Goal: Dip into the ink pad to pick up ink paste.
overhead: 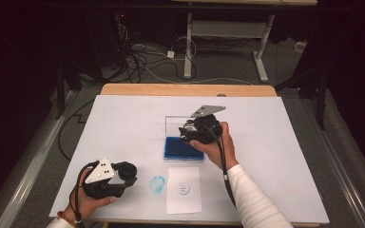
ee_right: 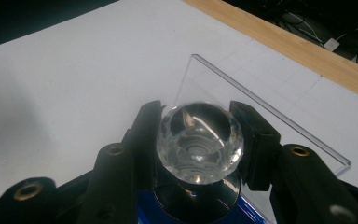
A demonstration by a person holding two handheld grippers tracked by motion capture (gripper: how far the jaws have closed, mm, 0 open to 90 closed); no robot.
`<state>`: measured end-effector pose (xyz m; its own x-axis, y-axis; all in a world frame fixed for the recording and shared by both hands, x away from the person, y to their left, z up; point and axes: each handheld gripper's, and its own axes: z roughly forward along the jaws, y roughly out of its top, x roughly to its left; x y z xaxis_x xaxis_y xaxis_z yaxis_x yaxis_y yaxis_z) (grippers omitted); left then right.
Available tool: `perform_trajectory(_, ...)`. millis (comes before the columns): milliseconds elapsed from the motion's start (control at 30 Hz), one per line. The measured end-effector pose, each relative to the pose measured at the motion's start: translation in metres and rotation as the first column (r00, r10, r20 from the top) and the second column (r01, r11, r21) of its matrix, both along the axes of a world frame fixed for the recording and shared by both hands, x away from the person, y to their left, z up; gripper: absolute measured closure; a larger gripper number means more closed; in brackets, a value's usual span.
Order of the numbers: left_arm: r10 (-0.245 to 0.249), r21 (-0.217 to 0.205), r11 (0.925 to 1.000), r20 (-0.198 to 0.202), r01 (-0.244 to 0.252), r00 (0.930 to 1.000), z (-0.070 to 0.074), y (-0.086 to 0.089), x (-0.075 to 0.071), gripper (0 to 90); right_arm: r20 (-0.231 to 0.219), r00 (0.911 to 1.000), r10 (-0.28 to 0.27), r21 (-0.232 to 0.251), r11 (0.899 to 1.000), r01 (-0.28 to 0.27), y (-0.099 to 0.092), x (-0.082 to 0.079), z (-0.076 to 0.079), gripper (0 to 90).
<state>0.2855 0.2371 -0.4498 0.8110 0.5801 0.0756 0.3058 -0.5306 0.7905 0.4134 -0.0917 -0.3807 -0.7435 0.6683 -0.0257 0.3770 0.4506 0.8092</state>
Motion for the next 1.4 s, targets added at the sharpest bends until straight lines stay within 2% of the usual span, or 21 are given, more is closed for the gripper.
perform_trajectory(267, 0.001, -0.007, 1.0, 0.006, -0.001, 1.0, 0.001, 0.001, 0.0, 36.6, 0.034, 0.9993, 0.016, -0.007, 1.0, -0.016, -0.001, -0.006, 0.02, 56.8)
perform_trajectory(467, -0.001, -0.005, 1.0, 0.01, 0.001, 0.9999, 0.001, 0.001, 0.0, 36.6, 0.039, 0.9992, 0.008, -0.019, 1.0, -0.007, -0.001, -0.007, 0.02, 56.8)
perform_trajectory(600, 0.0, -0.006, 1.0, 0.012, 0.0, 0.9999, 0.002, 0.002, -0.001, 36.6, 0.02, 0.9998, -0.001, -0.036, 0.999, 0.002, -0.002, -0.005, 0.008, 56.8)
perform_trajectory(733, 0.0, -0.006, 1.0, 0.011, 0.0, 0.9999, 0.001, 0.002, 0.0, 36.6, -0.017, 0.9997, -0.016, -0.048, 0.999, 0.015, -0.005, -0.001, -0.011, 56.8)
perform_trajectory(933, -0.006, 0.007, 1.0, 0.018, 0.006, 0.9998, 0.001, 0.0, -0.001, 36.6, -0.071, 0.9965, -0.044, -0.037, 0.998, 0.042, -0.012, 0.005, -0.036, 56.8)
perform_trajectory(1267, -0.006, 0.011, 0.9999, 0.012, 0.006, 0.9999, 0.0, 0.0, 0.0, 36.6, -0.102, 0.9938, -0.043, -0.014, 0.999, 0.042, -0.009, 0.003, -0.05, 56.8)
perform_trajectory(1400, -0.002, 0.012, 0.9999, 0.012, 0.001, 0.9999, 0.0, 0.0, 0.0, 36.6, -0.1, 0.9943, -0.036, -0.008, 0.999, 0.035, -0.01, 0.003, -0.056, 56.8)
